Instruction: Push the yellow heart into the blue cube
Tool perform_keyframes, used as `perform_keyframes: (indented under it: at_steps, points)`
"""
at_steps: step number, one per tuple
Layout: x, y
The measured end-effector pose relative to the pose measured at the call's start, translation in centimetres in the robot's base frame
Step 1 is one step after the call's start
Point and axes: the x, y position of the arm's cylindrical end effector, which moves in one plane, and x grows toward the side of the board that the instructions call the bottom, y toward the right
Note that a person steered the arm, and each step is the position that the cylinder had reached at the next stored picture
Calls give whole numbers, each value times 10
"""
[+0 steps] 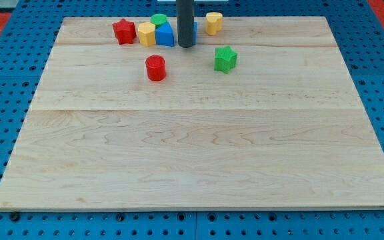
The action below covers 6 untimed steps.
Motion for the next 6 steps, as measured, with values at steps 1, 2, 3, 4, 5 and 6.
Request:
perform_keyframes:
  at_steps: [1,2,3,4,5,6]
  points:
    - [24,10]
    - [-2,97]
    - [-67,170]
    - [-88,130]
    - [-87,111]
    - [-86,89]
